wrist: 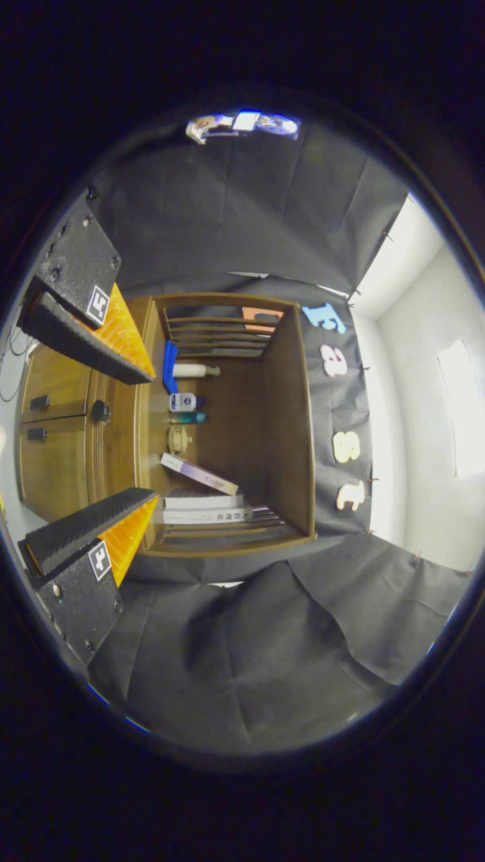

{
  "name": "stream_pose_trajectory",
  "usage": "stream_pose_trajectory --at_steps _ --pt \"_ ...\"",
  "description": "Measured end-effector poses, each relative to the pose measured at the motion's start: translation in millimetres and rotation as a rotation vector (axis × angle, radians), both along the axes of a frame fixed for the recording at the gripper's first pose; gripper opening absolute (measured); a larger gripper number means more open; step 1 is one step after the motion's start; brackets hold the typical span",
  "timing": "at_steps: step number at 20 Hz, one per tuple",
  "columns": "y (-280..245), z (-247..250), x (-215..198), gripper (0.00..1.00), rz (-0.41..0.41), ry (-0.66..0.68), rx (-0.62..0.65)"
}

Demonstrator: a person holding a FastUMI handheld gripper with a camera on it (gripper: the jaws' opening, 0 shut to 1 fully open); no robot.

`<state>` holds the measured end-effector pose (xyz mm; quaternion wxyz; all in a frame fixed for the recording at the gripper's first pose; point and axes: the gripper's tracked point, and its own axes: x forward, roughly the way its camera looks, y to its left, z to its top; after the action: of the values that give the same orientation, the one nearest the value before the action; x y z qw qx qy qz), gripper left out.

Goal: Pull open the drawer, take out the items inside it, and place them on the countertop above the cabinet.

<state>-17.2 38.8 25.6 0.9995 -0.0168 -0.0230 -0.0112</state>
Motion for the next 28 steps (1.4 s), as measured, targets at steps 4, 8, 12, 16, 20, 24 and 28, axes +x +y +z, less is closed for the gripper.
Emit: stream_pose_trajectory --at_steps 4,8,12,16,20,24,28 --pt "3.8 -12.2 4.2 1.00 -0.001 0.040 0.006" --pt "1.4 -53.1 25.8 1.00 -0.026 0.123 -0.022" --pt "7.4 -87.9 43.0 1.00 -0.030 0.184 -0.044" --pt "20.0 -99.9 59.3 1.00 -0.020 0.212 -0.059" --pt "27.6 -99.8 79.0 1.00 -0.024 0.207 -0.078" --pt "30.6 -113.3 104.6 1.00 -0.028 0.229 -0.061" --pt "30.6 -128.1 135.6 1.00 -0.037 0.247 -0.047"
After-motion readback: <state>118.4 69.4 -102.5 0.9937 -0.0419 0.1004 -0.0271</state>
